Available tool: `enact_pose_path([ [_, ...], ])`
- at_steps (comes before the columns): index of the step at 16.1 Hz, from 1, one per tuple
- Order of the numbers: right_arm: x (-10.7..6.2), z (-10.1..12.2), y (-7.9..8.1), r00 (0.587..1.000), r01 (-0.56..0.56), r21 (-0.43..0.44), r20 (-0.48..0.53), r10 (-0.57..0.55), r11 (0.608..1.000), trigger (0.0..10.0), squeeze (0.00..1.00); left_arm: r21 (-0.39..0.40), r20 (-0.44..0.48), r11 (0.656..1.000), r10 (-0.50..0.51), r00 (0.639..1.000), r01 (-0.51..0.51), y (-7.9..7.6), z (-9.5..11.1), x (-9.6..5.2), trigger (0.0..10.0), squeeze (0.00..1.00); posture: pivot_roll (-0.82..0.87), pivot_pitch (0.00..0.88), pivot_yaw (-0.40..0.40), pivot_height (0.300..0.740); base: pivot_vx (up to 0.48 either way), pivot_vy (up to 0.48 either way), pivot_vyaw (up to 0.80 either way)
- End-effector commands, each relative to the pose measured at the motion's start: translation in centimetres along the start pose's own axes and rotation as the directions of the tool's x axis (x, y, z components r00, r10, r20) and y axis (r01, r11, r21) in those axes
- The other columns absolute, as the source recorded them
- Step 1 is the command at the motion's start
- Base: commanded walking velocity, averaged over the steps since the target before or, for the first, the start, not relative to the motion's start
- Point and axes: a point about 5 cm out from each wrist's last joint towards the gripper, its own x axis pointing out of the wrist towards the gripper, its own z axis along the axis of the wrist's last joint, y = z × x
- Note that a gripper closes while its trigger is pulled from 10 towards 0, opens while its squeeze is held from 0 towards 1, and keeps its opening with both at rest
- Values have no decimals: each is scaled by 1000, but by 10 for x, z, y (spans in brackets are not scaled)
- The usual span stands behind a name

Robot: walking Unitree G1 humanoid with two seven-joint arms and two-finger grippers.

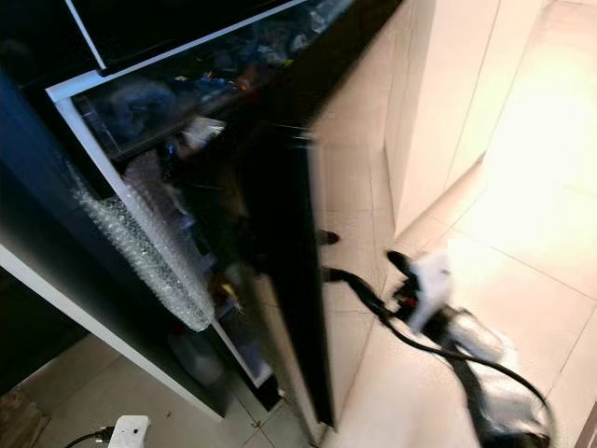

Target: Restocking fridge

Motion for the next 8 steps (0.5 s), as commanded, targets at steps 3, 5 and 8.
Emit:
enact_pose_path([
  [3,50,26,42,983,-153,-56,94,158,987,10000,0,2,-21,1000,10,1000,-10,5,-3,-1,10000,0,-102,40,118,740,0,0,0],
  [5,67,26,55,981,-173,-49,84,177,984,10000,0,-8,-17,1000,10,1000,-10,4,-3,-1,10000,0,-85,38,112,740,0,0,0],
  [8,61,21,47,989,-136,-51,58,139,989,10000,0,-16,-18,1000,15,1000,-16,3,-3,-1,10000,0,-80,42,105,740,0,0,0],
])
